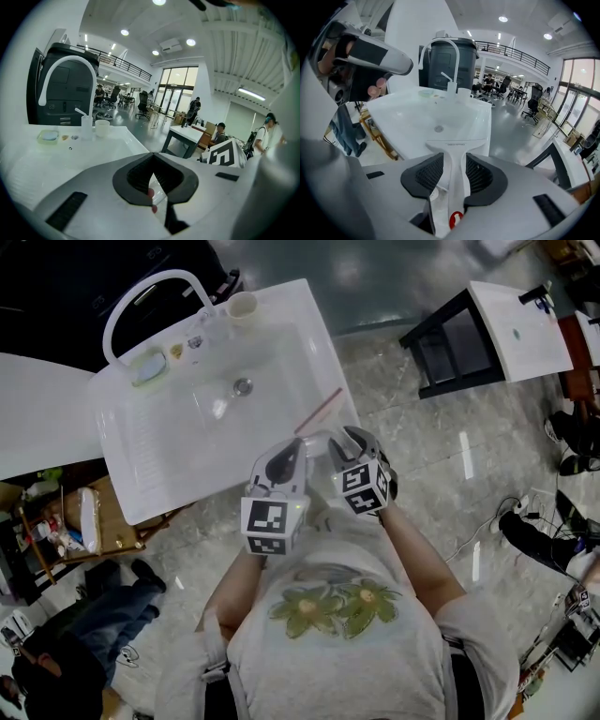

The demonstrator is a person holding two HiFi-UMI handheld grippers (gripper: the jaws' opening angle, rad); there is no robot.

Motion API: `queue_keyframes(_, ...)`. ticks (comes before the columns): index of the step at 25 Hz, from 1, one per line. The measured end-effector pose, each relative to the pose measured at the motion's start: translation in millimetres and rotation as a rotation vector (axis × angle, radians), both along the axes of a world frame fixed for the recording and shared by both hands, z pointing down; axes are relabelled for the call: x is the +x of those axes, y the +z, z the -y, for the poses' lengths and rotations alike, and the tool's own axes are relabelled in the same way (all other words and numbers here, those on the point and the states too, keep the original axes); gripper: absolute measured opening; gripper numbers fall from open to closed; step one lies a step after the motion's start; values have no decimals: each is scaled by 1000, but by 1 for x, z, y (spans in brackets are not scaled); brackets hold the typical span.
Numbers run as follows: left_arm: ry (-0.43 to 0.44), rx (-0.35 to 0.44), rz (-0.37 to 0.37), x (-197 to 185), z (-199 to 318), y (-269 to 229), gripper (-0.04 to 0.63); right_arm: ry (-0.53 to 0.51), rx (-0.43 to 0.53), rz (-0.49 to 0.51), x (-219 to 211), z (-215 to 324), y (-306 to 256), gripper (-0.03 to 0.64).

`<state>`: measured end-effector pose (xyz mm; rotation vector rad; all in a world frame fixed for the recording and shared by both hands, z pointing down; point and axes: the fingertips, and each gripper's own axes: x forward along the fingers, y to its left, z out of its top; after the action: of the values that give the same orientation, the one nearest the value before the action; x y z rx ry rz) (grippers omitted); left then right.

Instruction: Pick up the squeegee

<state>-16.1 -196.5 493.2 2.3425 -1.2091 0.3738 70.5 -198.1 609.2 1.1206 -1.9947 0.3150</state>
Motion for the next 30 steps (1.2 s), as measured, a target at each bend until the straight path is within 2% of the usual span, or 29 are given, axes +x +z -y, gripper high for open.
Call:
queue_keyframes(4, 2, -8, 3, -1, 4, 3, 9, 0, 7, -22, 2, 6, 4, 130)
queue_keyframes(24, -24, -24, 4, -8, 16, 11, 8, -12, -79, -62, 2, 9, 29, 130)
queue_keyframes(30, -28, -23, 9, -11, 15, 11, 8, -15, -79, -74, 1, 9, 30, 109)
